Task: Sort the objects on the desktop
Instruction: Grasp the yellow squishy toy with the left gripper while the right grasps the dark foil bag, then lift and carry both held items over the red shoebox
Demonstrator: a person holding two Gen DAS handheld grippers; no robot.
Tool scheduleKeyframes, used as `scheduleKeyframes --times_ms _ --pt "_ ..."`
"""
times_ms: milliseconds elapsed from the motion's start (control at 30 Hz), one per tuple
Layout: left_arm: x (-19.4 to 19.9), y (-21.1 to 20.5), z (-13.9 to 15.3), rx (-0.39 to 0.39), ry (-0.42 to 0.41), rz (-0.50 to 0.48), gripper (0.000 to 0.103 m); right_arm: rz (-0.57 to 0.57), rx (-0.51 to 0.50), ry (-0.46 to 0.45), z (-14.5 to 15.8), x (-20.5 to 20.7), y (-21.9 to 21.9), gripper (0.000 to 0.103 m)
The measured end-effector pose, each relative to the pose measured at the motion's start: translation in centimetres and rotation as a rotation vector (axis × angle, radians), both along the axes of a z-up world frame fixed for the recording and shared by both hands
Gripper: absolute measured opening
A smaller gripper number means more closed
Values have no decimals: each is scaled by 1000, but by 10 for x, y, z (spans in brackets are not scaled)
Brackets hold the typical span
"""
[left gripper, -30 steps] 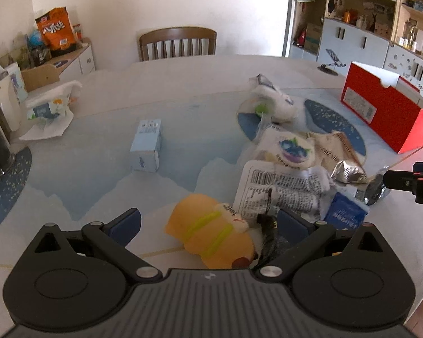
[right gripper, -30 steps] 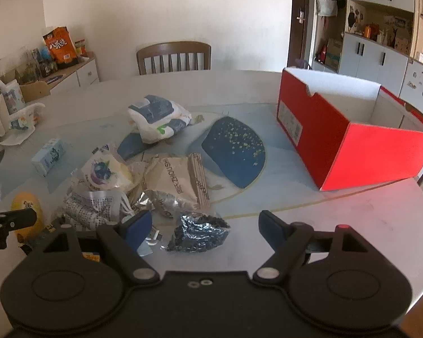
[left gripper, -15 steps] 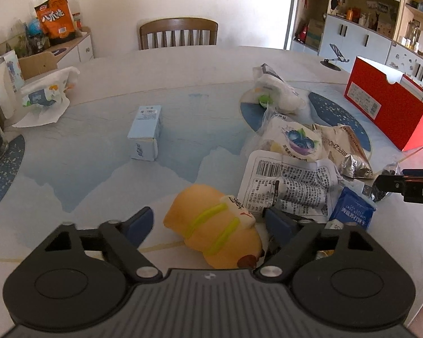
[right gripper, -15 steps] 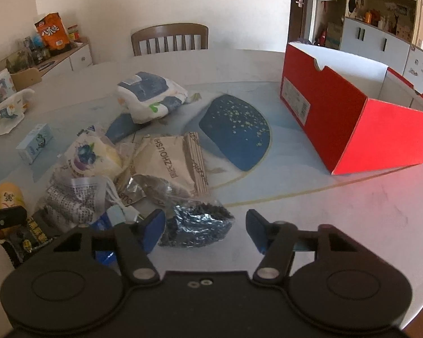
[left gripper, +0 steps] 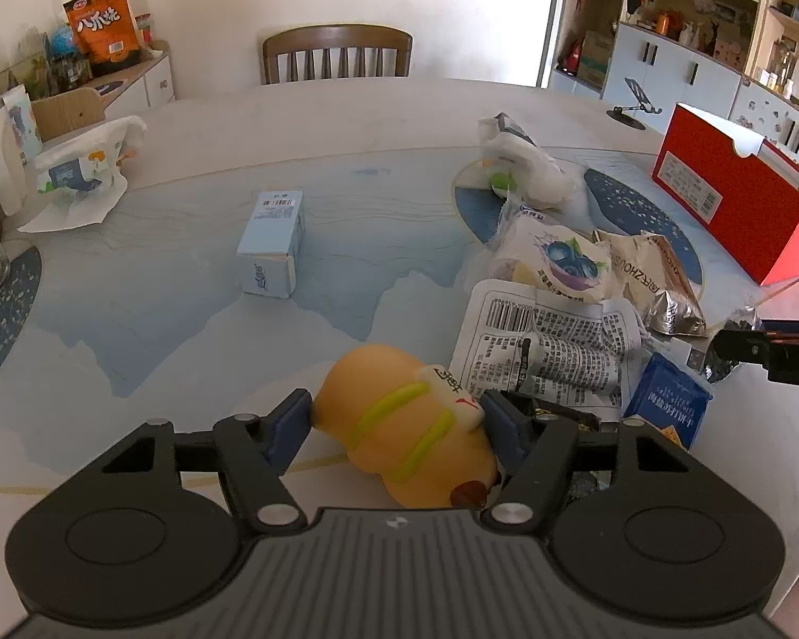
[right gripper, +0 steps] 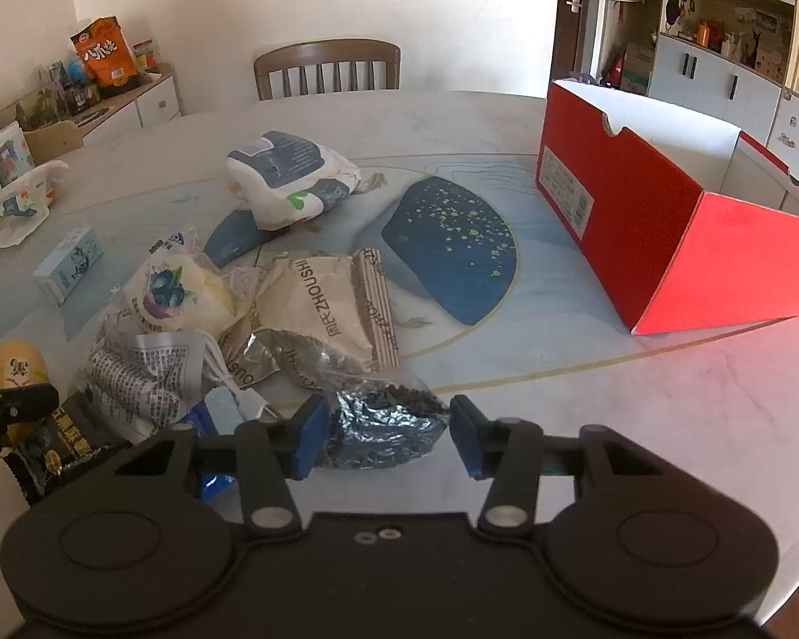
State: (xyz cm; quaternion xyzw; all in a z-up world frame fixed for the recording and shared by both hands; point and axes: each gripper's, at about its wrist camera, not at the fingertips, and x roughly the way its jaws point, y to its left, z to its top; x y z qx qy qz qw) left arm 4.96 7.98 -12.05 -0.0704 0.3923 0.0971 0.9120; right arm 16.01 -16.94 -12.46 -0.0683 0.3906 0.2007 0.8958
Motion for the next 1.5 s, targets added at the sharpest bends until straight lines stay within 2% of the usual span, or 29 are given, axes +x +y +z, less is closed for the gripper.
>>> scheduleKeyframes --times_ms 467,767,1200,1500 --pt "-5 5 8 -26 -19 10 64 -21 -9 -11 8 -4 -3 38" --pt "-11 8 22 -42 -30 -2 64 -44 -7 -28 19 -11 -5 36" --pt "-16 8 48 -71 -56 -82 64 -96 19 -53 41 -21 -7 35" --pt "-13 3 70 -89 -100 -181 64 -154 48 -86 62 -32 -9 34"
